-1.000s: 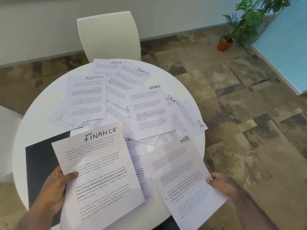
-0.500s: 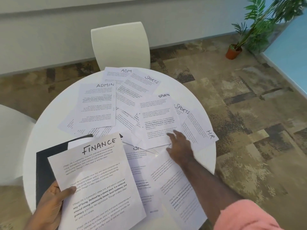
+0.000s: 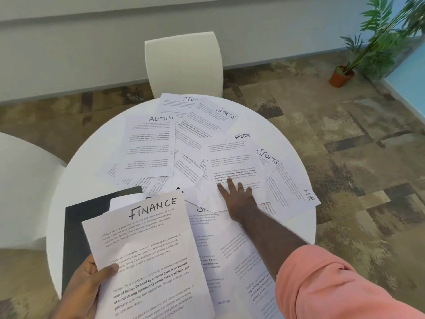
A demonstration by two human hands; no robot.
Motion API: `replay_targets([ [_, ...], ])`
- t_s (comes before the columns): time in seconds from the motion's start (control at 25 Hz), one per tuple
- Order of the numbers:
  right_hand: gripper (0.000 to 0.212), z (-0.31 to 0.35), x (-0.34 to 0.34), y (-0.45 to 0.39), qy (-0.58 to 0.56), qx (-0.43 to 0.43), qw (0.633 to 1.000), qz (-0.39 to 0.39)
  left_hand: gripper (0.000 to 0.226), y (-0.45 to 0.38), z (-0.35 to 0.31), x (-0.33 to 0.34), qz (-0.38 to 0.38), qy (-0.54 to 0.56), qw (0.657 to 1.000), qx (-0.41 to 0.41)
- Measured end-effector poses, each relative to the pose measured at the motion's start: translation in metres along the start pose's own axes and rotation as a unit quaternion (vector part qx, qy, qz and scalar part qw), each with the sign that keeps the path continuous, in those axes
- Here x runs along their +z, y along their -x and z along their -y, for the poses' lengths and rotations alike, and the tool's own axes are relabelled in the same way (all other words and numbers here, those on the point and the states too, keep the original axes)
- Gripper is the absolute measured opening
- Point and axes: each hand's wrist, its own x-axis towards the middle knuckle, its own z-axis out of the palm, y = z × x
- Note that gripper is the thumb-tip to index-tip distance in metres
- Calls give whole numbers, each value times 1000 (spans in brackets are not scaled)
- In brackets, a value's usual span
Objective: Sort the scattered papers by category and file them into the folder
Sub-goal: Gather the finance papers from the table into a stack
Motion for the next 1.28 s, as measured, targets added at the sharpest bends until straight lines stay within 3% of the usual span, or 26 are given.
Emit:
replay_targets([
  [0.4,84,4,-3,-9,98,-58,993,21,60,-6,0,-2,1,6,1000,-16],
  [0.56,84,6,-2,-11,124,-71,989,22,53,-8,-1,-3,7,6,1000,-13],
  [0.84,84,16,-15,-20,26,-48,998,-19,52,-15,6,-4,24,10,1000,-8],
  [1.08,99,36,-62,-53,-19,-39,998,48,57,-19,9,-9,26,-6,1000,-14],
  [1.2,89,40,-73,-62,14,-33,997,72,59,-21,10,-14,21,-19,999,-17],
  [1.28,74,40,-71,-64,2,-40,998,46,60,-21,10,-18,26,-23,999,-22],
])
